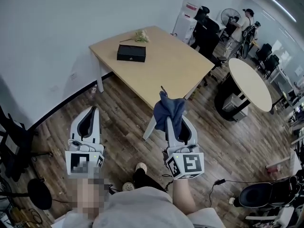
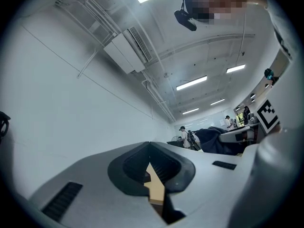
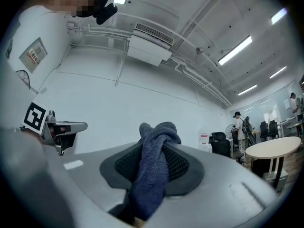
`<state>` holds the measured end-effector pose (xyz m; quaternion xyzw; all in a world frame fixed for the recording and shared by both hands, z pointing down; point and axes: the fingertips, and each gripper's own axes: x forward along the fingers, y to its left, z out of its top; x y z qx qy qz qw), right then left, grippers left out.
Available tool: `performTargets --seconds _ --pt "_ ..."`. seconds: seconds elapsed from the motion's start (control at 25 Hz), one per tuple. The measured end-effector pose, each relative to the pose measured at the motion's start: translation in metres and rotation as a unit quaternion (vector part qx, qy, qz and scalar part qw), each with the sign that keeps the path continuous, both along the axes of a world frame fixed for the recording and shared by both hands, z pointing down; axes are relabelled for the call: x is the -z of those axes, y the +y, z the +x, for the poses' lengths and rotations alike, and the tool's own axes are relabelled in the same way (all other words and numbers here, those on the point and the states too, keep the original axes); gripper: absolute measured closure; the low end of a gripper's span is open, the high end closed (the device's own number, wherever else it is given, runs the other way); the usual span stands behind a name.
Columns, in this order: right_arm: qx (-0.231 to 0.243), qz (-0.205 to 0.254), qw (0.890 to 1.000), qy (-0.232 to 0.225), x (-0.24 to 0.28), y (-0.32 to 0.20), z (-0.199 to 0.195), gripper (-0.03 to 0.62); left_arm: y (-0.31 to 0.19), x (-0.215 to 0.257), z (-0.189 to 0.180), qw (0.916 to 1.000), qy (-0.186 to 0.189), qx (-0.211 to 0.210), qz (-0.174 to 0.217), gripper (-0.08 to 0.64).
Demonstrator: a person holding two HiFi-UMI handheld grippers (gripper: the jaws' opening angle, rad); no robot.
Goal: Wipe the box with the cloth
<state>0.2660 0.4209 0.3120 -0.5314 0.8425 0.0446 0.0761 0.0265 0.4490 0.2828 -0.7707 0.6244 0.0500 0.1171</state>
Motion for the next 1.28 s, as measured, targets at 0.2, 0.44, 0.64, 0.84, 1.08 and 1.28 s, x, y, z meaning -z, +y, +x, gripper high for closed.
performTargets --seconds 0.2,0.44,0.64,0.84,1.08,1.28 --pt "0.007 -0.001 1.0 -0.005 -0.007 -0.048 -0.011 0.466 -0.041 -0.006 -0.012 1.0 0.005 0.005 -0.001 0.552" --pt "0.014 0.003 1.0 -0.01 0.0 -0.132 -0.021 0.466 -0.116 0.002 -0.022 0.9999 -0.002 0.015 0.004 0.552" --pt "0.026 0.009 1.0 -0.011 0.013 -0.205 -0.023 0.466 -0.184 0.017 -0.02 0.9997 -0.004 0.019 0.014 0.552" --pt "0.041 0.017 0.999 -0.01 0.023 -0.27 -0.03 0.466 -0.247 0.029 -0.023 0.9992 0.002 0.026 0.029 0.552" --pt "0.056 0.021 0.998 -0.01 0.026 -0.329 -0.028 0.466 -0.303 0.034 -0.016 0.9985 0.012 0.034 0.042 0.552" --pt "0.067 0.014 0.997 -0.017 0.021 -0.364 -0.036 0.466 -0.338 0.028 -0.018 0.999 0.01 0.032 0.029 0.552"
